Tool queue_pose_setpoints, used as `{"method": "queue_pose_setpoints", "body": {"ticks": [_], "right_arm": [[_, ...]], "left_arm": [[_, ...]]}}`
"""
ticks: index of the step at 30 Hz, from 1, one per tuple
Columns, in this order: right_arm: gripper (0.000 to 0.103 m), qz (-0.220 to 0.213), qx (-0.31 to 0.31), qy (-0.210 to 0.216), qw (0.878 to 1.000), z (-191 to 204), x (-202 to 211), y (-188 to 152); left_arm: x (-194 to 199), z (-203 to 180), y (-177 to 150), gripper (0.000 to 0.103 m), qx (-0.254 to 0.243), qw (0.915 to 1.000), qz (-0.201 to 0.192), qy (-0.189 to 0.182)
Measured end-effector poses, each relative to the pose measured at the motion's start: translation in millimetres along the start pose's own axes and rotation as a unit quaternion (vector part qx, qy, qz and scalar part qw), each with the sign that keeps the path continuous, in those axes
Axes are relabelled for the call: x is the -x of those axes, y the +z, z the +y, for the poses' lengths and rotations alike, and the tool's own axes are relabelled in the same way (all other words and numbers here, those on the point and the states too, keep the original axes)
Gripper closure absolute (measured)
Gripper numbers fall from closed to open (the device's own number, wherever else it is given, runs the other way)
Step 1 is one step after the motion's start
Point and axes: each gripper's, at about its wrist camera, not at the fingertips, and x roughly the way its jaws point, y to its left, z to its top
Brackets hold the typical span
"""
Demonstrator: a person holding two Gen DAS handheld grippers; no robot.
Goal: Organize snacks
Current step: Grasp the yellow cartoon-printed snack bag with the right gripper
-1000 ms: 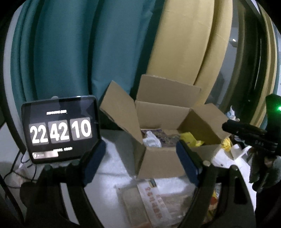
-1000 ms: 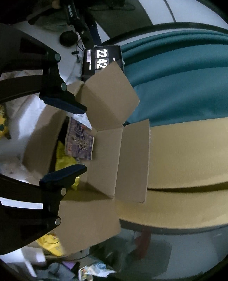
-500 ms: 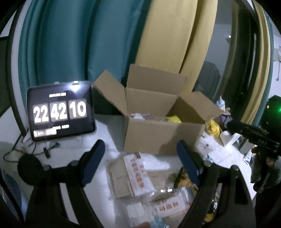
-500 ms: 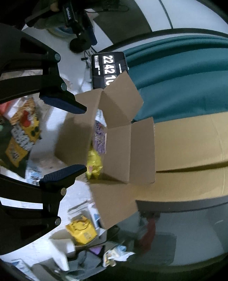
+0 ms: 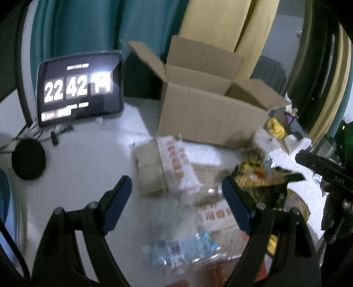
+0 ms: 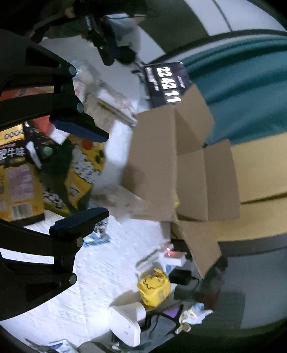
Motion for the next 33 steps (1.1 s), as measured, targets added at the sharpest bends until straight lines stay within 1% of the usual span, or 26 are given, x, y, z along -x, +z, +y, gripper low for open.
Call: {"method": "queue_pose_setpoints", "body": {"ticks": [2,7,11,13,15,19,21,23,24,25,26,29,33], "right_arm": [[0.033,0.007,0.018,-0.002,1.000,7.4,-4.4,-5.8],[0.032,0.021,0.082,-0.014,0.996,33.7,-16.6,-15.8],[0.032,0.042,0.139,-0.019,0.989,52.1,-32.8,-25.8],[0.032,0.044,0.164,-0.023,0.985,58.4,-38.2,-31.1],[0.032,0.047,0.181,-0.040,0.982,61.6,-43.5,-34.0],[0.032,0.056,0.185,-0.050,0.980,59.5,-51.4,-35.7],[0.038,0.055,0.186,-0.057,0.979,58.9,-52.6,-35.4],[0.064,0.054,0.185,-0.051,0.980,57.9,-52.1,-34.3],[0.069,0.055,0.183,-0.049,0.980,57.1,-52.4,-33.7],[0.074,0.055,0.183,-0.050,0.980,56.1,-52.6,-33.3],[0.083,0.055,0.184,-0.048,0.980,55.7,-52.3,-33.3],[0.089,0.043,0.191,-0.047,0.980,57.2,-46.7,-32.5],[0.090,0.026,0.187,-0.030,0.981,58.2,-31.5,-24.4]], "left_arm": [[-3.1,1.3,-8.1,0.018,0.004,0.9999,0.010,0.003],[-10.1,2.9,-20.5,0.018,0.006,0.9995,0.030,0.009],[-14.6,4.9,-26.6,0.018,0.005,0.9991,0.041,0.010],[-17.7,6.5,-28.0,0.018,0.005,0.9988,0.048,0.012],[-23.8,6.0,-30.2,0.018,0.000,0.9980,0.061,0.018],[-32.0,7.0,-35.1,0.018,-0.004,0.9967,0.077,0.024],[-34.6,7.0,-36.5,0.019,-0.006,0.9964,0.080,0.025],[-36.0,8.5,-38.3,0.020,-0.003,0.9966,0.081,0.014],[-35.8,8.5,-38.6,0.036,-0.004,0.9967,0.081,0.010],[-35.0,7.1,-38.6,0.041,-0.009,0.9966,0.082,0.011],[-33.3,5.7,-38.5,0.041,-0.014,0.9967,0.078,0.018],[-27.8,3.2,-37.9,0.044,-0.022,0.9970,0.072,0.015],[-16.7,1.4,-34.8,0.044,-0.023,0.9978,0.061,0.011]]}}
